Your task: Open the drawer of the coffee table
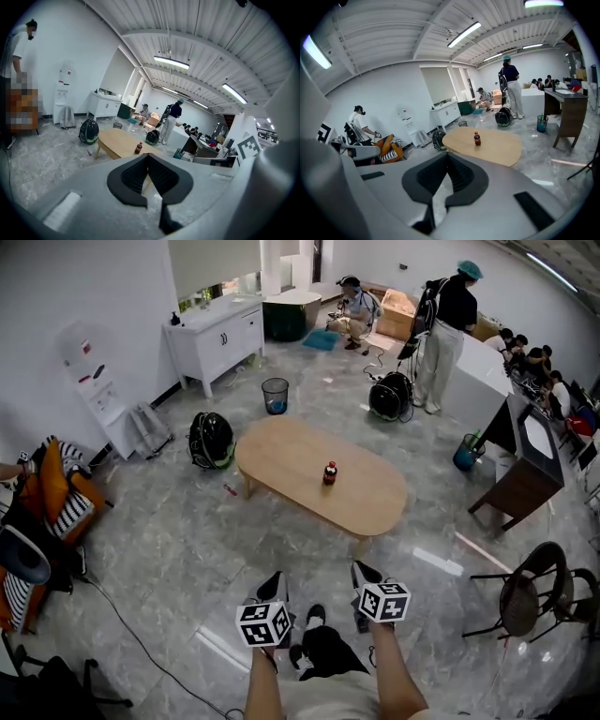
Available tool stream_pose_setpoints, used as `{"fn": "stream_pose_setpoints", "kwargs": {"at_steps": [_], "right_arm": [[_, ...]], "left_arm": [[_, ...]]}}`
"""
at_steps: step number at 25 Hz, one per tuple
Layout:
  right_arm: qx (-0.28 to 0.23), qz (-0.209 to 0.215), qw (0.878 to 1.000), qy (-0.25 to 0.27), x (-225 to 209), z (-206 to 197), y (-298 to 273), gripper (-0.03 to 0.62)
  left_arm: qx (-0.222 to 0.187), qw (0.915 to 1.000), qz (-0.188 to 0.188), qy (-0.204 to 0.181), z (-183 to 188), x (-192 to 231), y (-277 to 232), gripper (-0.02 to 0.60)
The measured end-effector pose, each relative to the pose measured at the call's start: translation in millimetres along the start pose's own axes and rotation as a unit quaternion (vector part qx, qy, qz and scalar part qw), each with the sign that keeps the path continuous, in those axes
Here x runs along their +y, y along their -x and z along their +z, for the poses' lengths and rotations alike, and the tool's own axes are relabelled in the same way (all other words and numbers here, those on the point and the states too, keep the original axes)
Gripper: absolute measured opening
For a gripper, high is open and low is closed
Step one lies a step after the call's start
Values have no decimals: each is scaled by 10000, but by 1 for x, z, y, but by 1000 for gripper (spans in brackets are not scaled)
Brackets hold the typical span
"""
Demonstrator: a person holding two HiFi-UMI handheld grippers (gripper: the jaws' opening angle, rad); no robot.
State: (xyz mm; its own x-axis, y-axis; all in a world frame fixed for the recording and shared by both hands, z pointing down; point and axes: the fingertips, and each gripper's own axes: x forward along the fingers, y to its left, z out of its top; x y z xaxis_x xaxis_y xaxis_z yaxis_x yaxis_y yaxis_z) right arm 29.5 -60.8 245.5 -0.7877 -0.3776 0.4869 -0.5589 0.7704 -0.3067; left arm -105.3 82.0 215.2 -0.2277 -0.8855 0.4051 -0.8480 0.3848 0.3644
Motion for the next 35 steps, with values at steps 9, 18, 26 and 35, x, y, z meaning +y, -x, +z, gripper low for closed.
{"fn": "stream_pose_setpoints", "kwargs": {"at_steps": [9,18,26,35], "right_arm": [[29,-157,9998,-86,-13,12,-28,15],[-165,-9,9997,-203,4,68,-91,15],[-363,159,9992,-111,31,128,-146,15],[-585,-235,9975,-305,0,174,-173,15]], "left_arm": [[24,10000,-80,-50,10,13,-25,11],[133,9992,-73,-372,55,48,-63,11],[-281,9986,54,-442,126,77,-94,11],[-193,9963,-231,-808,172,75,-151,11]]}}
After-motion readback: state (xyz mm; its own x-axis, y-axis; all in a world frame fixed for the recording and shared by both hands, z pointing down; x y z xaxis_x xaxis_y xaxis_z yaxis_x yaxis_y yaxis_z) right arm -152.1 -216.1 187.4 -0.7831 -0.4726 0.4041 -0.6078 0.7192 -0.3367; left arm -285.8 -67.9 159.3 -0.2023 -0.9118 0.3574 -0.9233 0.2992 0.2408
